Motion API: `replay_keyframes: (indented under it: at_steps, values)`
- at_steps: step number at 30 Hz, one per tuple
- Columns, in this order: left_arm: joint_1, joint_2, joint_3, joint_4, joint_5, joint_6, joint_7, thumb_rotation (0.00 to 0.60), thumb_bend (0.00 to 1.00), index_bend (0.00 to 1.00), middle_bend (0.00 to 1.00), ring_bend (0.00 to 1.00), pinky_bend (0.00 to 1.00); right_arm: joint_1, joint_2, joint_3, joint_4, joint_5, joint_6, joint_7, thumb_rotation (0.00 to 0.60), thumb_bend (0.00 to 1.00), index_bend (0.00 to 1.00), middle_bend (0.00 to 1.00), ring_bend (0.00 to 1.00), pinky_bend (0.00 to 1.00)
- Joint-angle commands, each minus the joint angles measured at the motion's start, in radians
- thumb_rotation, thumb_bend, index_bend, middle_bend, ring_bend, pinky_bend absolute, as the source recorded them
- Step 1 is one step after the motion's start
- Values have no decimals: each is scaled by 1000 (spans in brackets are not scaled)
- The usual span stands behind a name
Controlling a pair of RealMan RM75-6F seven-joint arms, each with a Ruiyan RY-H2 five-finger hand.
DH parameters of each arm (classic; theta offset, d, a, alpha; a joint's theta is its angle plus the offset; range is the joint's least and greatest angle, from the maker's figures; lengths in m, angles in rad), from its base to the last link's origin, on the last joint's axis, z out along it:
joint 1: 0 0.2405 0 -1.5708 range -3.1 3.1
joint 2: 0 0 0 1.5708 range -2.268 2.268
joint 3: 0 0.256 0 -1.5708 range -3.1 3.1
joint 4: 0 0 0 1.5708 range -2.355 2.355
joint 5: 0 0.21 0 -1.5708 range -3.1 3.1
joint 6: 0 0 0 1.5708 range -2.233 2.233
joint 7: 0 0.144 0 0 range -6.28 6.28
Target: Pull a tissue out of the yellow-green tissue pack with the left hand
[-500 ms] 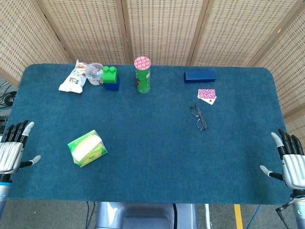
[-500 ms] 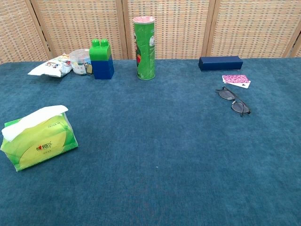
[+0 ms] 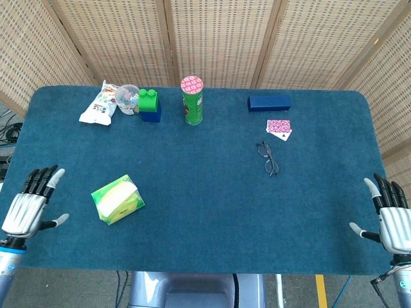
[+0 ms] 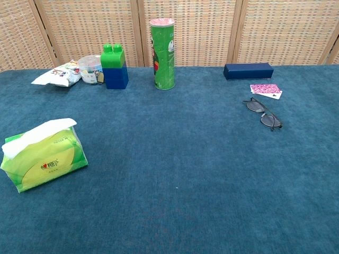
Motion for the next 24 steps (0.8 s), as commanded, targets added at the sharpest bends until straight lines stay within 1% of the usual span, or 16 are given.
replay_keyframes:
  at_steps: [1,3,7,9,10,11,14,19,20,21,22,24]
  values:
    - [-55,-60,37,1,109,-16,-14,600,0,0,0,0,0,1,1,2,3,4,-3,7,600,0,35,0,0,0]
    - [-77,-79,39,-9,121,-41,-6,600,0,0,0,0,0,0,2,3,3,5,-1,12,600,0,35,0,0,0]
    - [-113,-114,31,-24,113,-98,16,600,0,0,0,0,0,-2,5,4,6,6,2,20,600,0,35,0,0,0]
    - [-142,-147,17,-20,92,-144,16,600,0,0,0,0,0,-2,6,3,8,6,1,28,600,0,35,0,0,0]
    - [-166,-180,3,-4,71,-184,11,600,0,0,0,0,0,-3,8,5,8,9,1,37,600,0,35,0,0,0]
    - [-175,-197,-5,10,57,-198,13,600,0,0,0,0,0,-3,10,5,9,9,0,42,600,0,35,0,0,0]
    - [-183,-230,-24,46,11,-214,33,600,0,0,0,0,0,-5,14,9,11,15,0,58,600,0,35,0,0,0]
    - [-192,-244,-35,72,-24,-223,15,600,9,0,0,0,0,-3,16,9,16,17,-8,67,600,0,35,0,0,0]
    - [-193,-247,-37,76,-26,-219,13,600,25,0,0,0,0,-2,16,9,16,18,-9,68,600,0,36,0,0,0]
    - [-192,-253,-40,85,-28,-210,6,600,71,0,0,0,5,-2,17,9,17,19,-10,70,600,0,37,0,0,0]
    - [-190,-257,-41,90,-35,-206,-6,600,139,0,0,0,16,-2,17,10,17,20,-10,73,600,0,38,0,0,0]
    - [-192,-251,-37,88,-46,-218,-15,600,243,3,0,0,37,-3,17,10,18,21,-11,75,600,0,41,0,0,0]
